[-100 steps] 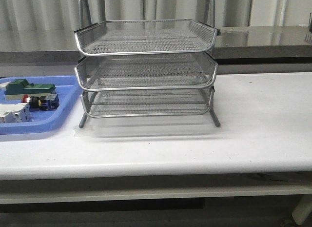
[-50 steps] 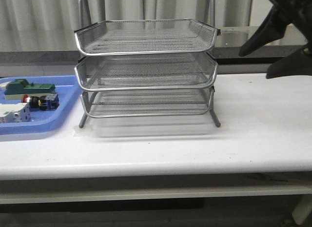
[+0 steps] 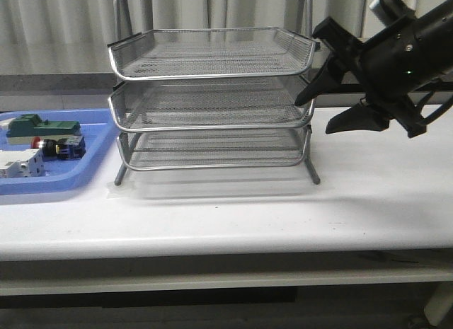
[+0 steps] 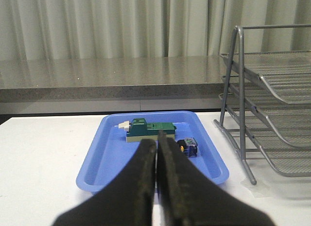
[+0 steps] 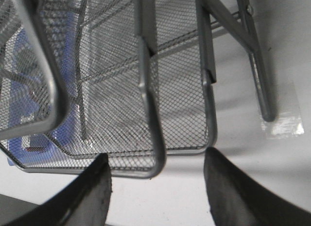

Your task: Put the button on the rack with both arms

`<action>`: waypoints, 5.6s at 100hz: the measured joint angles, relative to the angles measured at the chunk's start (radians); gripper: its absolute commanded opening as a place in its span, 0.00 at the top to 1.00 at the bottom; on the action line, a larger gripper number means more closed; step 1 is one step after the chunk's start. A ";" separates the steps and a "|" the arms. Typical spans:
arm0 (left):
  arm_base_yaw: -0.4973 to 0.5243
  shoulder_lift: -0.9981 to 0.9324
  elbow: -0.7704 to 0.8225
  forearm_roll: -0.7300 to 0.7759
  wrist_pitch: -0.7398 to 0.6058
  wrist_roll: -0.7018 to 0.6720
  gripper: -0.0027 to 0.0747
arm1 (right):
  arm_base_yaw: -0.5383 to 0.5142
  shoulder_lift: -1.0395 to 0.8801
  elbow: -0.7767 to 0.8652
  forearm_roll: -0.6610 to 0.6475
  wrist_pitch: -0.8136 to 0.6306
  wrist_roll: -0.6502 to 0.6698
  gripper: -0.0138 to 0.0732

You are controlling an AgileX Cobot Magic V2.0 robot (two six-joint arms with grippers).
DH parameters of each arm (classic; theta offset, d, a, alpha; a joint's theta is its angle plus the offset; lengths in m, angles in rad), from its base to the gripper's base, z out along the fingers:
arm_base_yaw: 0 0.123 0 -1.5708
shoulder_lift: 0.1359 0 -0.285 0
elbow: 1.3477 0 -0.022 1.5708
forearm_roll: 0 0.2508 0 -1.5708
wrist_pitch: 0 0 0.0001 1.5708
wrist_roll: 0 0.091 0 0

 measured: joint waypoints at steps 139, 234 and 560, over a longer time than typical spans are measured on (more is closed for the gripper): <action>0.000 0.000 0.000 0.000 0.000 0.000 0.96 | 0.000 0.128 -0.111 0.012 0.090 -0.089 0.88; 0.000 0.000 0.000 0.000 0.000 0.000 0.96 | 0.002 -0.153 0.227 -0.079 0.109 -0.081 0.87; 0.000 0.000 0.000 -0.009 -0.026 0.000 0.96 | 0.002 -1.114 0.235 -1.486 0.541 0.888 0.92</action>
